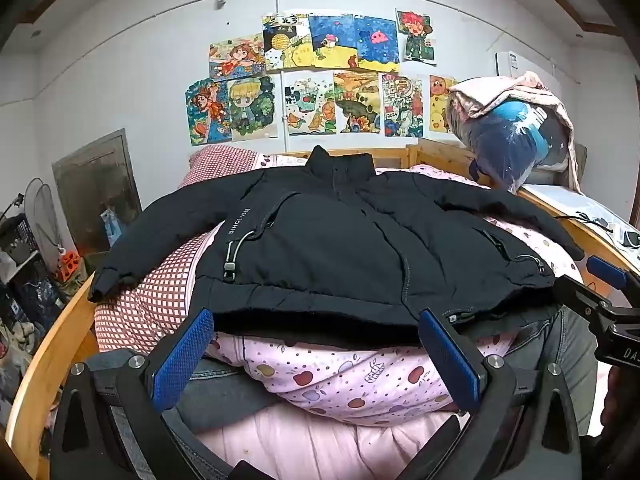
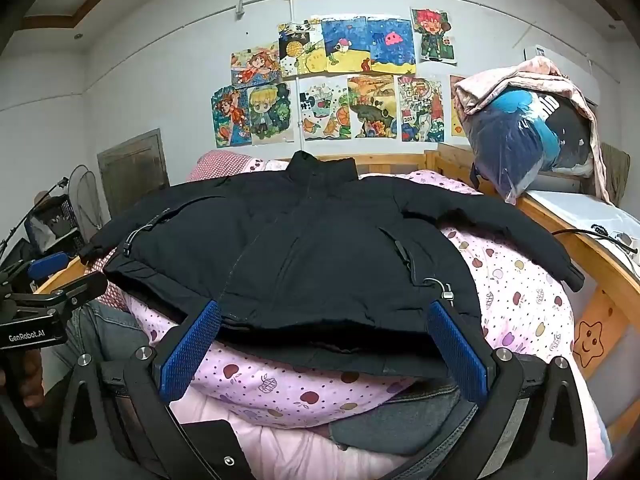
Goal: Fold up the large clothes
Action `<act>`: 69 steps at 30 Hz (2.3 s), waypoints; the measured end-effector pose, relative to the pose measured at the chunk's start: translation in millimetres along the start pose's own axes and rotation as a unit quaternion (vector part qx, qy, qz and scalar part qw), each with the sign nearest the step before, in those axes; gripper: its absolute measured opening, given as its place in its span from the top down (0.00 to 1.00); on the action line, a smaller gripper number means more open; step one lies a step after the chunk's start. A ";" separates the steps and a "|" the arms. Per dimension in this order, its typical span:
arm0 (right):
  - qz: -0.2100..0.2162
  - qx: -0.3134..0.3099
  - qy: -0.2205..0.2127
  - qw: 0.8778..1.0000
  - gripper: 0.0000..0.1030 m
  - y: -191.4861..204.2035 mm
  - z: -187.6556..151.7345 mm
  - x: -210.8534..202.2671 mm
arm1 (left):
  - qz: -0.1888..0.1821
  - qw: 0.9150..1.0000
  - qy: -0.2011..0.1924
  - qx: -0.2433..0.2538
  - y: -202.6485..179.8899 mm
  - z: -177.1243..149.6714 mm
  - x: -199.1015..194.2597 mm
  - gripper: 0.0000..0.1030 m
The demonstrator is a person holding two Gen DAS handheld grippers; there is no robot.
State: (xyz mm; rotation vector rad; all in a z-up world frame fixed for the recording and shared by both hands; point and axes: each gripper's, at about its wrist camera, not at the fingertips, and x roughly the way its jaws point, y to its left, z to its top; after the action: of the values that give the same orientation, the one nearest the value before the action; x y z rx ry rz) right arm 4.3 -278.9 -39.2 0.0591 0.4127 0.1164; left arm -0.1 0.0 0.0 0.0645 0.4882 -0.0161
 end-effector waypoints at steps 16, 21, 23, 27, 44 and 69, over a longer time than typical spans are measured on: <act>-0.001 -0.003 0.000 1.000 0.01 0.0 -0.1 0.0 | -0.002 1.000 0.000 -0.002 0.1 0.0 0.0 0.00; -0.001 -0.003 0.000 1.000 0.01 0.2 -0.4 0.1 | -0.001 1.000 0.000 -0.002 0.1 0.0 0.1 0.00; -0.001 -0.003 0.000 1.000 0.01 0.1 -0.5 0.2 | -0.002 1.000 0.000 -0.002 0.1 0.0 0.0 0.00; -0.001 -0.002 0.001 1.000 0.01 -0.1 -0.9 0.4 | -0.001 1.000 0.000 -0.002 0.1 0.0 0.0 0.00; 0.001 0.000 0.003 1.000 0.01 0.0 -1.4 2.1 | -0.002 1.000 0.000 -0.003 0.2 0.0 0.0 0.00; 0.001 0.001 0.004 1.000 0.01 -0.6 -4.1 3.4 | -0.002 1.000 0.002 -0.003 0.2 -0.1 -0.2 0.00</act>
State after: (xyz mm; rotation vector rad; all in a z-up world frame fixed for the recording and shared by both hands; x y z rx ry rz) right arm 5.9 -279.0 -44.3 0.0605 0.4214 0.1184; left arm -0.3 0.2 0.0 0.0580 0.4915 -0.0194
